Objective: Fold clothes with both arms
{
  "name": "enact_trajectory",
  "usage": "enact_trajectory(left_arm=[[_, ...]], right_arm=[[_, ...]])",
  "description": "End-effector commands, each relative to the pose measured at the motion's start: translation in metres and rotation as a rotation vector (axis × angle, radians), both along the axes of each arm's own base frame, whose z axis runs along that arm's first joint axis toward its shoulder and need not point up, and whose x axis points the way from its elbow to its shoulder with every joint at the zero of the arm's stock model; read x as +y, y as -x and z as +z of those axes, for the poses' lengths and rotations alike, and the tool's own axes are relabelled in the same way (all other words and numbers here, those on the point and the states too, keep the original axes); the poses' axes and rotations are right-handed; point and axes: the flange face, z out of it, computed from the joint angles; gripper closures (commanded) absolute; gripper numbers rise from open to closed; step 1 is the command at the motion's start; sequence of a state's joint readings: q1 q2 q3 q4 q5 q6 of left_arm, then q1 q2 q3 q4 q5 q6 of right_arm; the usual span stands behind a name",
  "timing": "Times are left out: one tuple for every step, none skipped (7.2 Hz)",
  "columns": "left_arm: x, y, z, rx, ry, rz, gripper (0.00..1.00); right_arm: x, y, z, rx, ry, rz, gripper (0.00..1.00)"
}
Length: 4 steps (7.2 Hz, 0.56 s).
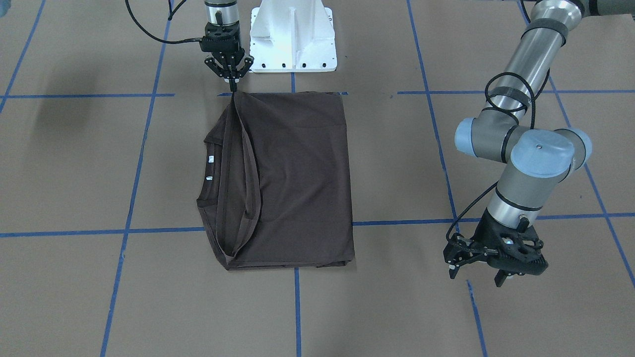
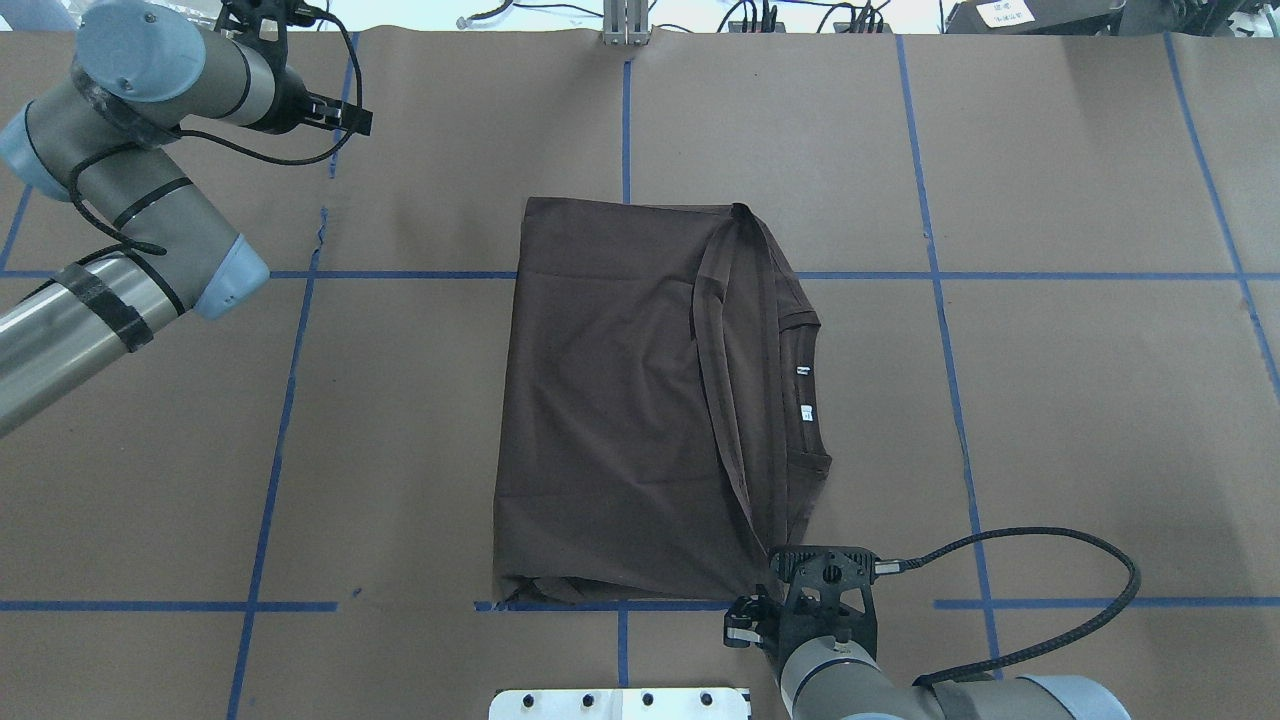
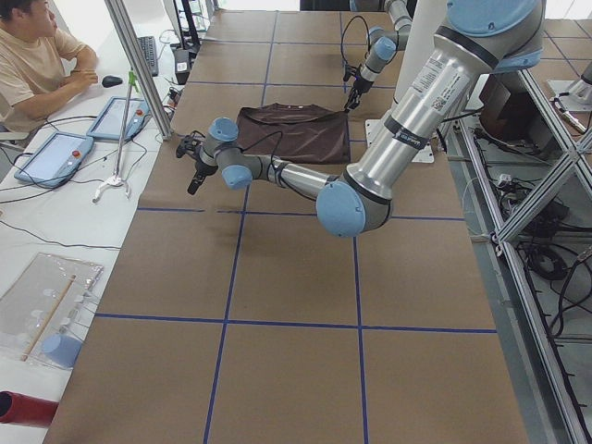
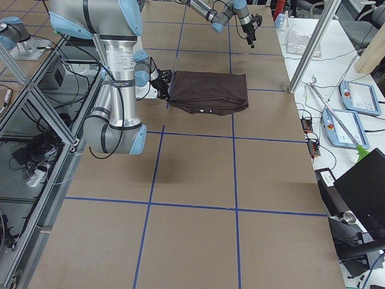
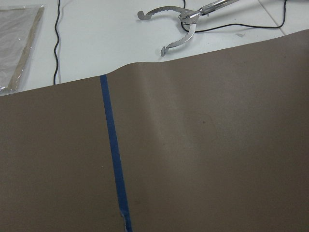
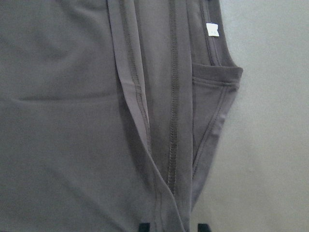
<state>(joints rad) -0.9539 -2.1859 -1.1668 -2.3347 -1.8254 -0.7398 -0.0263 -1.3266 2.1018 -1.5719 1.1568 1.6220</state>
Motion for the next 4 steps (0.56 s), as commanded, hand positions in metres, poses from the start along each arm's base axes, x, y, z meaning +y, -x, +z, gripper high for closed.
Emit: enact_trajectory(left_arm=[[0.003, -0.006, -0.002, 0.005, 0.001, 0.006, 0.0], [0.003, -0.006, -0.002, 0.005, 0.001, 0.006, 0.0], [0.003, -0.006, -0.002, 0.005, 0.001, 0.006, 0.0], [0.003, -0.006, -0.002, 0.005, 0.001, 0.006, 0.0]], right_arm=[[-0.063, -0.011, -0.021, 0.021, -0.036, -0.056, 0.0], [-0.103, 0.003, -0.028, 0.056, -0.037, -0.074, 0.0], [-0.134, 0.016, -0.036, 0.074, -0.047, -0.092, 0.0], [-0.142, 0.018, -0.029, 0.097, -0.051, -0.107, 0.04]])
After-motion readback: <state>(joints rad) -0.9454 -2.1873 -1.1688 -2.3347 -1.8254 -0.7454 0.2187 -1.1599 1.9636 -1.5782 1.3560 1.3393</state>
